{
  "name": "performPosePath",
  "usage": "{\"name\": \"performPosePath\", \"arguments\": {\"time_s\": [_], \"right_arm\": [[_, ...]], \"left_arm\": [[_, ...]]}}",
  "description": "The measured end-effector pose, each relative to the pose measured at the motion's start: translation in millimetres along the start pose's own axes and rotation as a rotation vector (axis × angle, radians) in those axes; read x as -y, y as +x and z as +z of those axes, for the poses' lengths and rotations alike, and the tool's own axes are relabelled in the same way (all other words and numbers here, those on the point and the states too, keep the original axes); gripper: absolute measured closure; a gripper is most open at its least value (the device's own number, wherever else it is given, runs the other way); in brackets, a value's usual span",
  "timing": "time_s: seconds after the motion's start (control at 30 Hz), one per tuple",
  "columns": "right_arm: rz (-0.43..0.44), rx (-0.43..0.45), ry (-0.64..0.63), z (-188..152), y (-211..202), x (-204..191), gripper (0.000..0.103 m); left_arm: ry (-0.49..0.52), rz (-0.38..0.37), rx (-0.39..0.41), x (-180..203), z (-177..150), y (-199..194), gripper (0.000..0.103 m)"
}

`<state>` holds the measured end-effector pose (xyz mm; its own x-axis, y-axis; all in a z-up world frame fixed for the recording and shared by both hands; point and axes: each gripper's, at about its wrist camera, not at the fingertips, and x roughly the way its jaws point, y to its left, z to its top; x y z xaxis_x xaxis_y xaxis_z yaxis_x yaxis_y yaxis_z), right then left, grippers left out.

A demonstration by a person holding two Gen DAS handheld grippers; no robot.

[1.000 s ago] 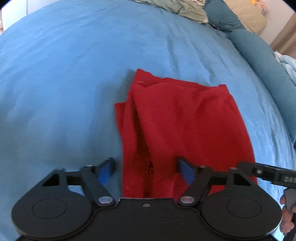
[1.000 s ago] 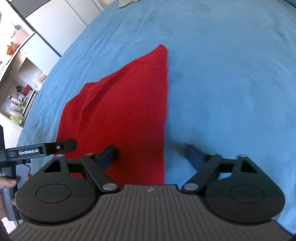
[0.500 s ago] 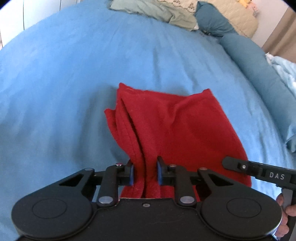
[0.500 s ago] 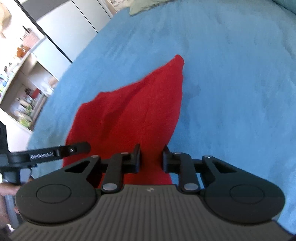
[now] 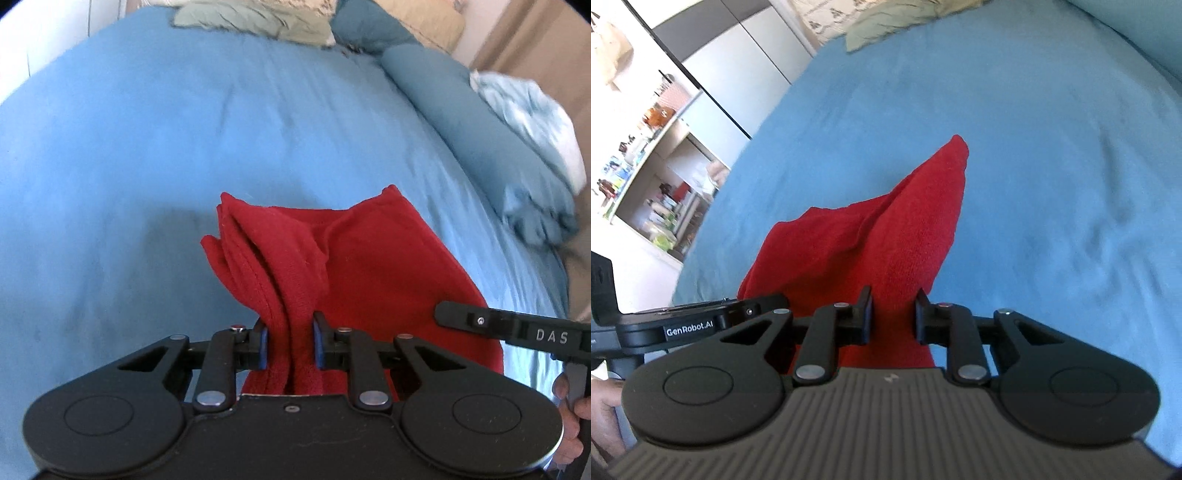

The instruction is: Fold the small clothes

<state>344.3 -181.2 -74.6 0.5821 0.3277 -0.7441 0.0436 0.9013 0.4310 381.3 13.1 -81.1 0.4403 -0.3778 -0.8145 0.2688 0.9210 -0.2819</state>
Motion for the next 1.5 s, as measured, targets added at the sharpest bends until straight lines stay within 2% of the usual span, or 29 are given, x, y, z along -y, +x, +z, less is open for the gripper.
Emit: {"name": "performPosePath", "arguments": {"time_s": [0.1, 0.2, 0.37, 0.47, 0.53, 0.57, 0.6, 0.63, 0.67, 0.7, 0.8, 1.03, 1.23, 1.3, 1.4, 1.5], "right_arm": [[-0.061, -0.040, 0.015, -40.4, -0.9, 23.1, 0.066], [-0.101, -0.056, 0.077, -71.9, 6.1, 49.0, 0.066], [-0.090, -0.034, 0.084, -79.6, 15.4, 56.7, 0.063], [-0.083, -0.058, 0.061, -73.6, 13.0, 52.9, 0.057], [-0.078, -0.063, 0.048, -70.5, 4.9, 51.8, 0.041], [-0.071, -0.051, 0.037, -68.7, -0.7, 51.1, 0.037], [-0.072, -0.034, 0.020, -67.1, -8.3, 49.7, 0.028], [-0.084, -0.023, 0.004, -67.1, -12.2, 47.8, 0.024], [-0.102, -0.013, -0.014, -66.9, -17.2, 47.3, 0.017], [-0.118, -0.005, -0.033, -66.7, -20.4, 47.1, 0.017], [-0.148, -0.005, -0.077, -67.9, -19.7, 50.1, 0.017], [-0.188, 0.058, -0.127, -91.5, 3.4, 77.1, 0.017], [-0.194, 0.166, -0.217, -116.6, 10.9, 85.3, 0.012], [-0.183, 0.194, -0.210, -120.3, 9.5, 87.9, 0.011], [-0.172, 0.232, -0.198, -123.8, -2.8, 84.2, 0.013], [-0.128, 0.322, -0.222, -127.5, -45.0, 59.7, 0.014]], "left_arm": [[0.002, 0.014, -0.047, 13.6, -38.9, 20.1, 0.078], [0.011, 0.076, -0.050, 17.0, -61.5, 27.4, 0.078], [0.072, 0.130, -0.023, 26.8, -64.2, 31.9, 0.076], [0.083, 0.193, -0.029, 38.0, -58.1, 32.1, 0.062], [0.088, 0.239, -0.008, 38.7, -55.1, 22.8, 0.050], [0.092, 0.257, 0.010, 38.5, -54.9, 17.7, 0.038], [0.093, 0.274, 0.021, 35.7, -56.9, 14.8, 0.028], [0.091, 0.298, 0.031, 33.7, -58.2, 11.4, 0.026], [0.088, 0.312, 0.035, 30.8, -59.2, 10.2, 0.026], [0.084, 0.323, 0.037, 28.6, -60.4, 10.1, 0.026], [0.080, 0.347, 0.040, 20.3, -68.3, 12.1, 0.024], [0.150, 0.410, 0.124, 3.3, -97.2, 28.4, 0.021], [0.143, 0.395, 0.216, -11.2, -122.5, 42.5, 0.018], [0.128, 0.395, 0.239, -12.5, -126.0, 41.7, 0.018], [0.117, 0.405, 0.248, -9.0, -123.8, 32.6, 0.019], [0.078, 0.452, 0.295, 0.5, -119.9, -1.8, 0.019]]}}
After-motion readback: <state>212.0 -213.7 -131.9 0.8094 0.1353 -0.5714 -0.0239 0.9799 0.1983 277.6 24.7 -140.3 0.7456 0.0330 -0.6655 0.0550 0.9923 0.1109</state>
